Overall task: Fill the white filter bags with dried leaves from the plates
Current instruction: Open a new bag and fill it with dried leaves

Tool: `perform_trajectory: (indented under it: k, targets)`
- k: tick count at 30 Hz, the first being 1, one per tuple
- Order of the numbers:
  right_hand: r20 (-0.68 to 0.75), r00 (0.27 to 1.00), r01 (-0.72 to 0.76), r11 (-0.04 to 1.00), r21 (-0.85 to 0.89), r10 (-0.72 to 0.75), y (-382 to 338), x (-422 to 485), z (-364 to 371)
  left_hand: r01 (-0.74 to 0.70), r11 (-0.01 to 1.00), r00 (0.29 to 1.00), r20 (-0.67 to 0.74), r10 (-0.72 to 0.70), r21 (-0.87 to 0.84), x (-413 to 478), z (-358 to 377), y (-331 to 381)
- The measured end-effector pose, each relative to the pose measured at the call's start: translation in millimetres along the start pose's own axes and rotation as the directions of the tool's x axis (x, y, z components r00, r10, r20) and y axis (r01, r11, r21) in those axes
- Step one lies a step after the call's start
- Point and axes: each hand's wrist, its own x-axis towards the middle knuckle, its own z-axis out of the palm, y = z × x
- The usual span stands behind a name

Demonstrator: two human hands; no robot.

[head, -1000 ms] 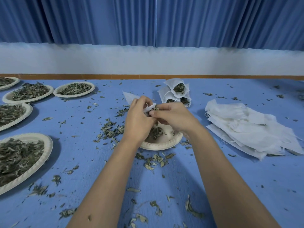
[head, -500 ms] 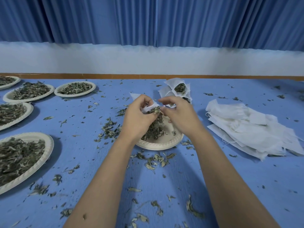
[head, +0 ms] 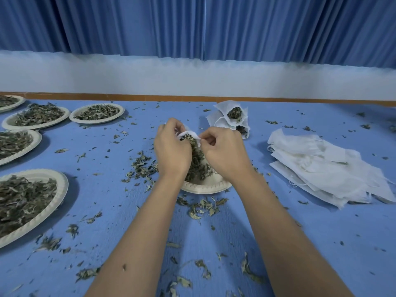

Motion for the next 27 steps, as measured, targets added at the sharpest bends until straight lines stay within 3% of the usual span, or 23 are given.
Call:
perform_trajectory:
  k: [4, 9, 12, 20, 24, 27]
  targets:
    - [0.033, 0.994, -0.102, 0.992, 0.075, 0.1, 2.7, 2.3, -1.5, 0.0, 0.998, 0.999, 0.053, -0.003, 0.057, 6.4, 1.8, 3.0]
    - [-0.023, 0.982, -0.184, 0.979, 0.086, 0.187, 9.1, 4.5, -3.1, 0.231, 0.962, 0.907, 0.391, -0.158, -0.146, 12.8, -13.8, 3.1]
    - [-0.027, 0.979, -0.2, 0.976, 0.09, 0.203, 8.9, 5.9, -3.5, 0.341, 0.911, 0.849, 0.491, -0.193, -0.231, 15.3, -22.0, 3.1]
    - [0.014, 0.986, -0.169, 0.978, 0.122, 0.169, 3.0, 4.4, -4.2, 0.065, 0.997, 0.969, 0.241, -0.056, -0.031, 9.4, -10.9, -4.8]
    - [0.072, 0.989, -0.134, 0.987, 0.089, 0.128, -1.4, 3.6, -3.6, 0.054, 0.995, 0.991, 0.118, -0.064, 0.086, 11.1, -3.9, -5.2]
    - [0.044, 0.987, -0.156, 0.982, 0.109, 0.152, 0.5, 3.4, -5.1, 0.109, 0.994, 0.98, 0.169, -0.108, 0.0, 11.7, -4.7, -2.3]
